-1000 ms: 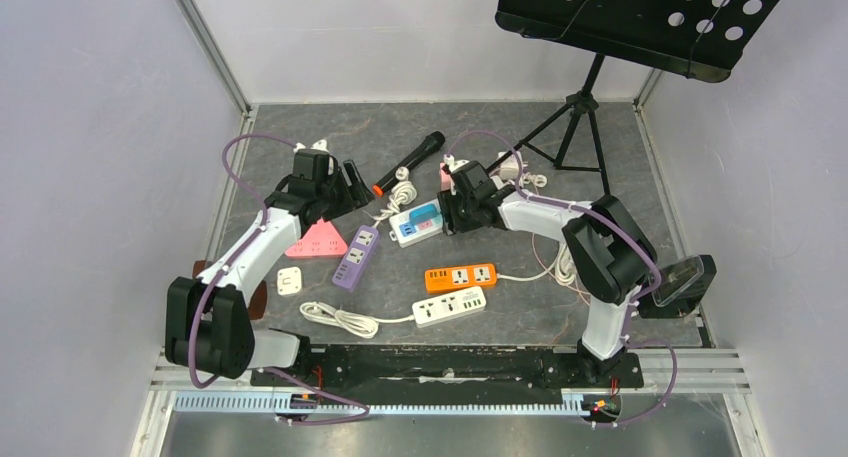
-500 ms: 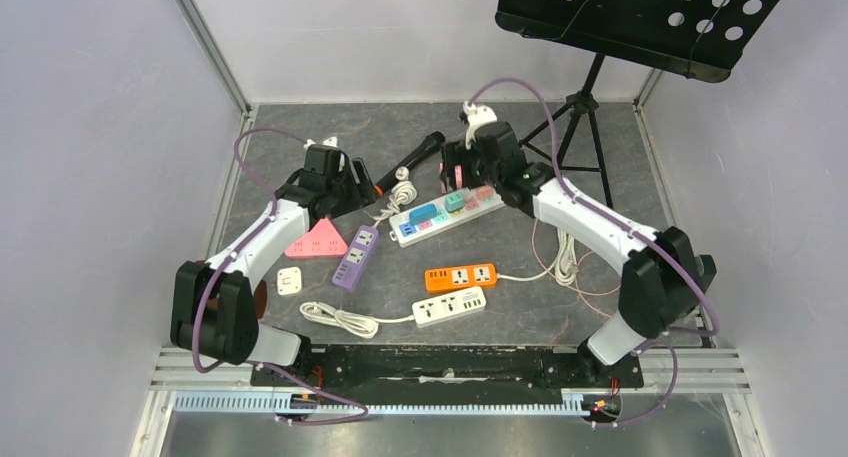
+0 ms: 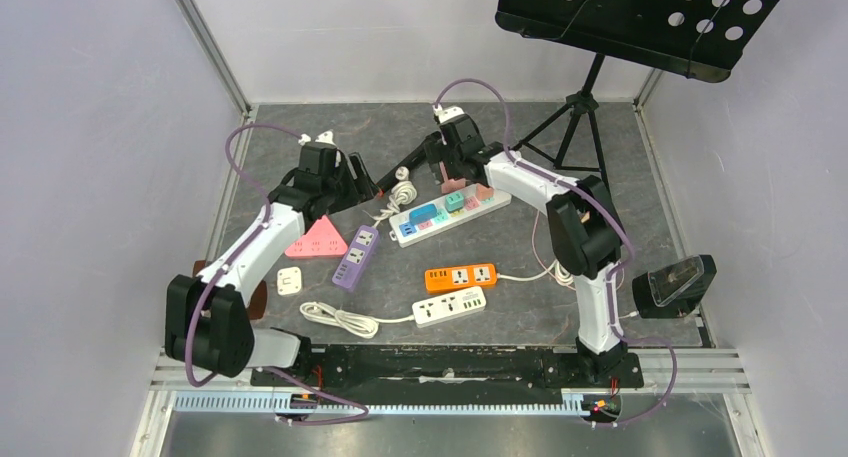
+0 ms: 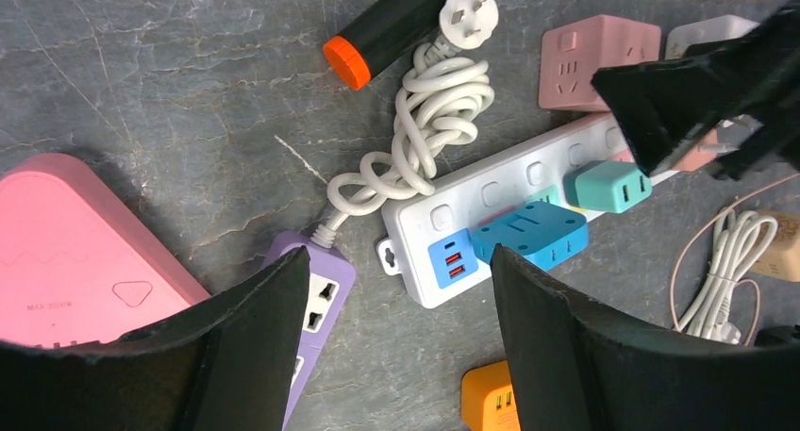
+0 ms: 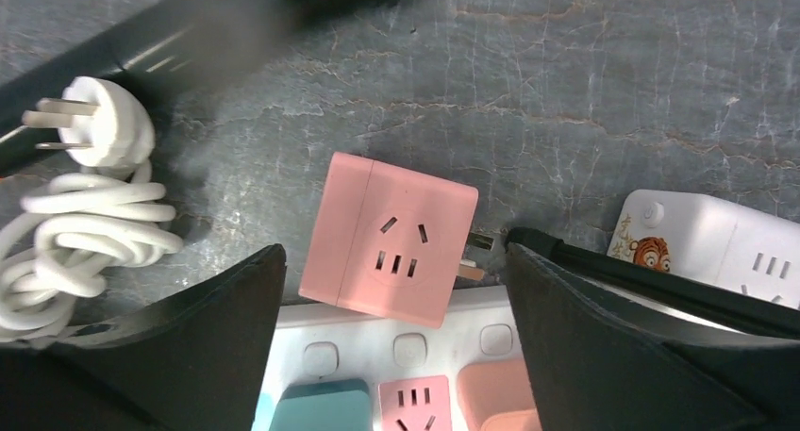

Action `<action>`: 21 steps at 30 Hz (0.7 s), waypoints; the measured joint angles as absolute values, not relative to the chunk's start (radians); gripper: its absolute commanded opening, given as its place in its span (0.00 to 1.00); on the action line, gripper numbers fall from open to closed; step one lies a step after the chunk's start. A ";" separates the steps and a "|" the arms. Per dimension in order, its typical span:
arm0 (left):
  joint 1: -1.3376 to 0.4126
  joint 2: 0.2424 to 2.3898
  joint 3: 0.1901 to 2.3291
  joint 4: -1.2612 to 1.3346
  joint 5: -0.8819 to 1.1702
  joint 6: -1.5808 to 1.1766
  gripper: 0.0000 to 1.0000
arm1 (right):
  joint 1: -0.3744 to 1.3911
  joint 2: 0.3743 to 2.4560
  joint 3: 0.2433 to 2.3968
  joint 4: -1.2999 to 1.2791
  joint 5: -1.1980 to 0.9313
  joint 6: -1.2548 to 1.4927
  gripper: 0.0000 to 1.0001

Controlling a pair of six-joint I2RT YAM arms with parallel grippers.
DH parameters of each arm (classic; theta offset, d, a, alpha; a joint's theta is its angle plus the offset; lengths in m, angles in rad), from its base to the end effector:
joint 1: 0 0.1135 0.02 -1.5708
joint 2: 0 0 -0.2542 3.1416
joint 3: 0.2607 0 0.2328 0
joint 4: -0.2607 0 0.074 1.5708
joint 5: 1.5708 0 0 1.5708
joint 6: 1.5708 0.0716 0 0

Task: Insert the plug
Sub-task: Pick up the plug from the center of the board.

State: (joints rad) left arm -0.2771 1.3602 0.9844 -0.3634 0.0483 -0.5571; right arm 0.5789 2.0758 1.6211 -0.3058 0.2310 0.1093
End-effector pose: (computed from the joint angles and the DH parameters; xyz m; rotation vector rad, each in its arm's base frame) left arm 0.2931 -0.0869 0.2373 -0.3040 2.3377 -0.4737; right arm 0.4070 0.2464 0.1920 -0.4247 2.2683 0.0817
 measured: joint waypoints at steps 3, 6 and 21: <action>-0.278 1.334 0.984 -0.364 0.037 -0.557 0.76 | 0.579 2.106 1.626 -0.303 0.234 0.101 0.75; -0.277 1.321 0.984 -0.364 0.031 -0.557 0.76 | 0.579 2.127 1.627 -0.294 0.229 0.093 0.67; -0.277 1.262 0.967 -0.366 0.027 -0.556 0.76 | 0.561 2.138 1.619 -0.212 0.071 0.049 0.28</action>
State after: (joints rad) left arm -0.2771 1.2617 0.9672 -0.3660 0.0269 -0.5564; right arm 0.5613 2.1376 1.6192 -0.2119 0.0708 0.0494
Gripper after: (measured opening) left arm 0.760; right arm 0.639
